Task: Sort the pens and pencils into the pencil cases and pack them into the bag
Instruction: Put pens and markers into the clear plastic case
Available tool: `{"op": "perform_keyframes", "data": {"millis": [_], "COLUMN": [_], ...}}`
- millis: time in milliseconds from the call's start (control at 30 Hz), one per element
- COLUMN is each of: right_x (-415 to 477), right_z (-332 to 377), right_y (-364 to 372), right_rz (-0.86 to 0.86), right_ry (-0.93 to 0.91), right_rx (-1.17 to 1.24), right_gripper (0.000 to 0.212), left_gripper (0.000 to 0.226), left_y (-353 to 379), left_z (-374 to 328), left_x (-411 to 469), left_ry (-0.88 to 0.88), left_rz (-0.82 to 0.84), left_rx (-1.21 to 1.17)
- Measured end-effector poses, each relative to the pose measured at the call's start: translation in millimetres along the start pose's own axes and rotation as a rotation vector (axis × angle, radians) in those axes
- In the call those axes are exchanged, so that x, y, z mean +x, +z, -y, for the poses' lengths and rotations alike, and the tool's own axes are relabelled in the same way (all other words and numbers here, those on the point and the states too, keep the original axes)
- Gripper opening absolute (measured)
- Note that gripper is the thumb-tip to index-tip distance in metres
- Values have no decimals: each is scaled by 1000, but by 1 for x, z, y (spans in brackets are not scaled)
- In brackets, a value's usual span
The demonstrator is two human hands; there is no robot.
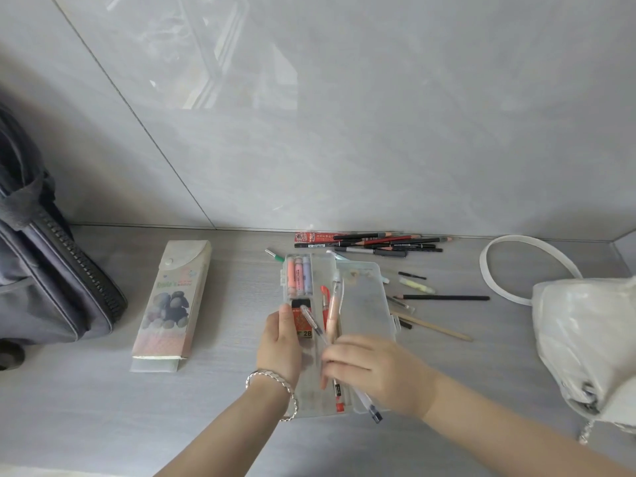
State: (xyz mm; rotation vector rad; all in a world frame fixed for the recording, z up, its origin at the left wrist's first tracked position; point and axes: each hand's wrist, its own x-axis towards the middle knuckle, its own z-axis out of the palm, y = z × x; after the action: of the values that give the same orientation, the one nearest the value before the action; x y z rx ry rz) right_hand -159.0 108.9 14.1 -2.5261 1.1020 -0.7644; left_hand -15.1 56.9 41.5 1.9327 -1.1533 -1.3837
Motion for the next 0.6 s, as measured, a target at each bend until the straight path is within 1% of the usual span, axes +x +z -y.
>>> {"op": "perform_keyframes", "data": {"millis": [67,133,167,200,233,300,367,467,533,600], "right_x": [3,7,11,15,20,29,35,37,37,39], "right_z": [2,3,5,8,10,14,18,21,23,27], "right_y": [-6,-17,-24,-32,-38,-47,-52,-47,-41,-35], "right_rz": [-55,-152,-232,-330,-431,-564,-573,-504,-435,-363], "right_ry": [93,262,373,503,611,763,858,970,1044,1074], "right_rx": [86,174,249,372,544,823,920,975,978,964], "right_gripper": [20,27,24,19,16,18,12,10,21,27], "left_gripper": [37,37,36,35,34,34,35,35,35,36], "left_y": [0,0,-1,-2,-3,-3,-3,-3,-3,-3], "left_z": [-1,-1,-1,0,1,3,5,7,8,8], "left_x": [0,1,1,0,-1,-2,-3,-5,-6,-7], "left_ry": [-23,-31,-22,-8,8,29,39,53,66,77], "left_rz": [18,28,27,23,19,21,26,23,16,12], "left_rx": [-20,-40,-45,-43,-38,-22,-6,-5,0,-2]}}
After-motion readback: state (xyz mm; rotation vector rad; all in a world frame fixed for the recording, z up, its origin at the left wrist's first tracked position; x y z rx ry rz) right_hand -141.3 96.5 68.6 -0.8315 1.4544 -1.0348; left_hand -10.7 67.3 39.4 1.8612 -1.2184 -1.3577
